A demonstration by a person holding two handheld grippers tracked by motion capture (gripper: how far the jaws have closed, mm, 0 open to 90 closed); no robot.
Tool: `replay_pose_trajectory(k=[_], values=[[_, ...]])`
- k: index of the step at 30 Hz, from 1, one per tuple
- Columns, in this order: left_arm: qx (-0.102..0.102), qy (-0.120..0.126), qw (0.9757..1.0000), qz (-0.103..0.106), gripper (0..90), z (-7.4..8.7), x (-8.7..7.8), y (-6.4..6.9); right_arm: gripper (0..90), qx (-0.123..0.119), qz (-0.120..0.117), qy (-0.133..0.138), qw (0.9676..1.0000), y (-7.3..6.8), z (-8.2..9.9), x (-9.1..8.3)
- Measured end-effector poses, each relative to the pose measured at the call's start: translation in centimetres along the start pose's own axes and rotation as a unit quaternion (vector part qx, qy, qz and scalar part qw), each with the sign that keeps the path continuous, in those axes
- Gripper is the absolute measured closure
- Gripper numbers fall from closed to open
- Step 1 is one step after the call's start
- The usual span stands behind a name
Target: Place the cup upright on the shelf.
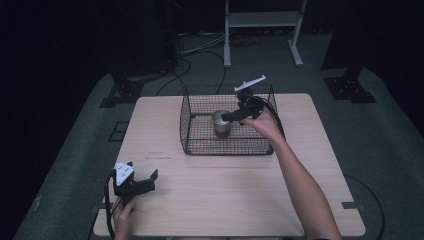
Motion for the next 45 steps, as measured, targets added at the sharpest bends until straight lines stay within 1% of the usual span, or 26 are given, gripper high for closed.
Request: replay_pose_trajectory(k=[1, 5, 7, 12, 15, 16, 18, 24, 26, 28, 29, 32, 39, 45], values=[[0.001, -0.001, 1.0000, 0.001, 0.0, 0.0, 0.0, 0.0, 5.3, -0.003, -0.004, 0.004, 1.0000, -0.2, 0.1, -0.5], [0.002, -0.002, 1.0000, 0.000, 0.0, 0.0, 0.0, 0.0, 5.3, -0.001, -0.017, 0.010, 0.9998, -0.7, 0.4, -1.8], [0.002, 0.000, 1.0000, 0.000, 0.0, 0.0, 0.0, 0.1, 5.3, -0.004, -0.020, 0.011, 0.9997, -0.9, 0.7, -2.6], [0.003, 0.000, 1.0000, 0.000, 0.0, 0.0, 0.1, 0.1, 5.3, -0.002, -0.028, 0.020, 0.9994, -1.0, 1.5, -4.4], [0.004, 0.000, 1.0000, -0.001, 0.0, 0.0, 0.1, 0.1, 5.3, -0.005, -0.031, 0.020, 0.9993, -1.1, 1.9, -5.3], [0.006, -0.002, 1.0000, -0.001, 0.0, 0.0, 0.0, 0.1, 5.4, -0.001, -0.035, 0.023, 0.9991, -1.2, 2.1, -5.7], [0.006, -0.003, 1.0000, -0.001, 0.0, 0.0, 0.1, 0.1, 5.4, -0.001, -0.040, 0.025, 0.9989, -1.3, 2.4, -6.4], [0.008, -0.001, 1.0000, -0.001, 0.0, 0.0, 0.1, 0.1, 5.4, -0.006, -0.043, 0.028, 0.9987, -1.5, 3.2, -7.8], [0.008, -0.002, 1.0000, -0.001, 0.0, 0.0, 0.1, 0.2, 5.6, -0.002, -0.046, 0.029, 0.9985, -1.6, 3.4, -8.3], [0.010, -0.004, 0.9999, -0.001, 0.0, 0.0, 0.1, 0.2, 5.6, -0.005, -0.047, 0.030, 0.9984, -1.6, 3.8, -8.6], [0.010, -0.004, 0.9999, -0.001, 0.0, 0.0, 0.1, 0.2, 5.5, -0.001, -0.049, 0.029, 0.9984, -1.7, 3.9, -8.8], [0.011, -0.004, 0.9999, -0.001, 0.0, 0.0, 0.1, 0.2, 5.6, -0.006, -0.050, 0.028, 0.9983, -1.8, 4.5, -9.2], [0.010, -0.004, 0.9999, -0.001, 0.0, 0.0, 0.1, 0.3, 5.6, -0.001, -0.053, 0.027, 0.9982, -1.8, 5.8, -10.0], [0.012, -0.004, 0.9999, -0.001, 0.0, 0.0, 0.1, 0.3, 5.6, 0.004, -0.054, 0.032, 0.9980, -1.6, 6.9, -10.8]])
Point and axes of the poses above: each handheld gripper's, and its own axes: x roughly forward along the jaws, z roughly out of its underside, y roughly to its right, the point moved 3 cm from there along x, roughly forward along the jaws, and after that the axes turned 10 degrees about y, right-handed, at the moved point
